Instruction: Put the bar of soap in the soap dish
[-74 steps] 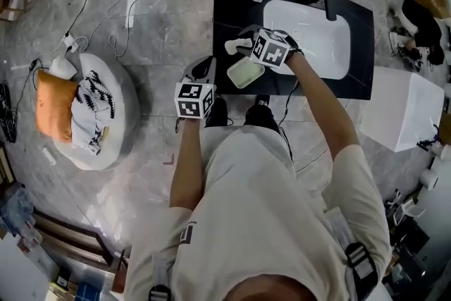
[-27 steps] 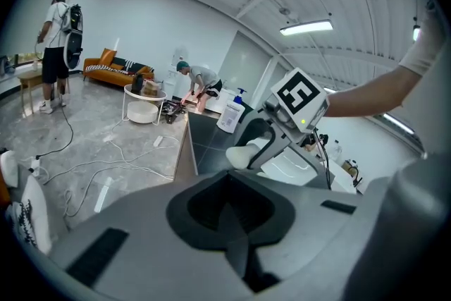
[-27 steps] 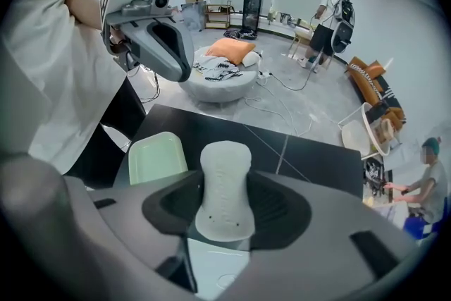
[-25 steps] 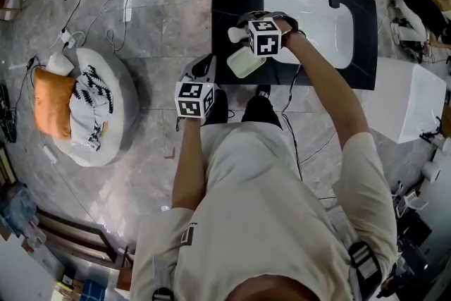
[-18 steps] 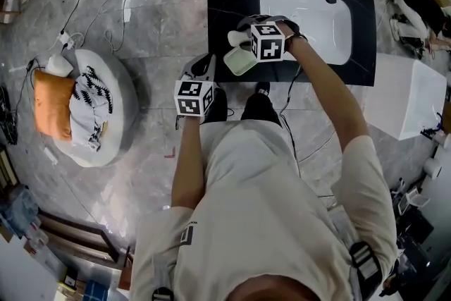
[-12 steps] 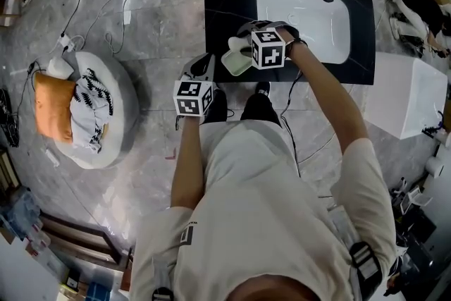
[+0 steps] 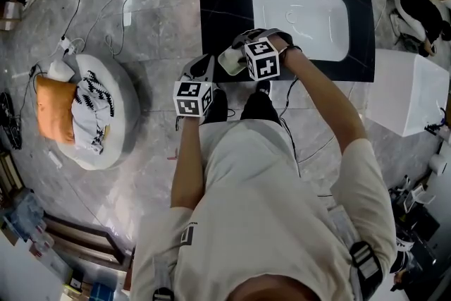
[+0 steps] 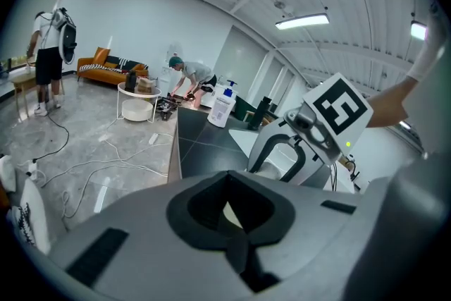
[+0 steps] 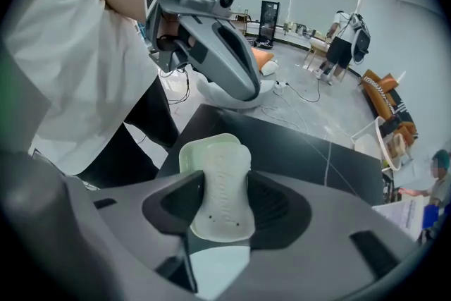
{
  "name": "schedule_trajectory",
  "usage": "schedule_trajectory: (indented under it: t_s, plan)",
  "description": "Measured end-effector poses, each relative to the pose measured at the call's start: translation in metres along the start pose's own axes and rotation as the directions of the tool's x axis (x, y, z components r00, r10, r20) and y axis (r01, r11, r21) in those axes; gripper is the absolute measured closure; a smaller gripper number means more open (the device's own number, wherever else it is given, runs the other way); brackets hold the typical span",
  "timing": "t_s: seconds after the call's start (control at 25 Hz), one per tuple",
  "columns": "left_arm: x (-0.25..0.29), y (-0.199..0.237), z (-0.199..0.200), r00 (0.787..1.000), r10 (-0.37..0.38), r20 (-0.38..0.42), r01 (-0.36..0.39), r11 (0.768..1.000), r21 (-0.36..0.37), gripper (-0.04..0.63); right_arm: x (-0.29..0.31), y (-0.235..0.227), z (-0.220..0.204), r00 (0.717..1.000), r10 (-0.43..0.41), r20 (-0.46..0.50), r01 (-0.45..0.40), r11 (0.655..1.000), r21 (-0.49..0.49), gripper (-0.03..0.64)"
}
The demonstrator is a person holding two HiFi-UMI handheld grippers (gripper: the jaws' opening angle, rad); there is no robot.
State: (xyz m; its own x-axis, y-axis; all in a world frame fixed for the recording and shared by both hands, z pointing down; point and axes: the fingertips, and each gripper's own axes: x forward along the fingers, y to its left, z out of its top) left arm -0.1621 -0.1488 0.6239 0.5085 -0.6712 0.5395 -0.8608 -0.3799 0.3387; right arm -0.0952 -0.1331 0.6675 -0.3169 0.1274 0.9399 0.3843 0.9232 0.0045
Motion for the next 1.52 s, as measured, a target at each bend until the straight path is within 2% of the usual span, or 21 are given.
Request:
schedule_trajectory:
  t_s: [0.24, 0.8, 1.08, 1.36, 1.44, 1.52]
  plan:
    - [-0.001, -0.001, -0.004, 1.0, 0.011, -0.003, -0.011, 1.0, -0.009, 0.591, 0.01, 0.01, -0.001, 0.999, 0.035, -0.021, -0.035, 0.998, -0.044, 0.419]
    - [-0.005, -0.001, -0.005, 0.999, 0.051, 0.009, -0.05, 0.998, -0.023, 0.591, 0.023, 0.012, -0.001, 0.998, 0.054, -0.028, -0.057, 0.994, -0.098, 0.417]
    - [-0.005, -0.008, -0.007, 1.0, 0.014, 0.002, -0.014, 1.0, -0.014, 0.591, 0.025, 0.014, -0.002, 0.997, 0.062, -0.041, -0.066, 0.993, -0.098, 0.411]
    - [-0.008, -0.014, -0.008, 1.0, -0.027, -0.009, 0.027, 1.0, 0.004, 0.591, 0.009, 0.008, 0.003, 1.0, 0.0, 0.006, 0.0, 0.999, 0.033, 0.408]
    - [-0.009, -0.016, -0.01, 0.999, -0.039, -0.014, 0.039, 0.999, 0.005, 0.591, -0.002, 0.004, 0.005, 0.998, -0.043, 0.052, 0.036, 0.991, 0.126, 0.408]
    - [-0.01, -0.016, -0.013, 0.999, -0.041, -0.018, 0.041, 0.999, 0.002, 0.591, -0.015, -0.002, 0.009, 0.984, -0.113, 0.139, 0.073, 0.961, 0.267, 0.408]
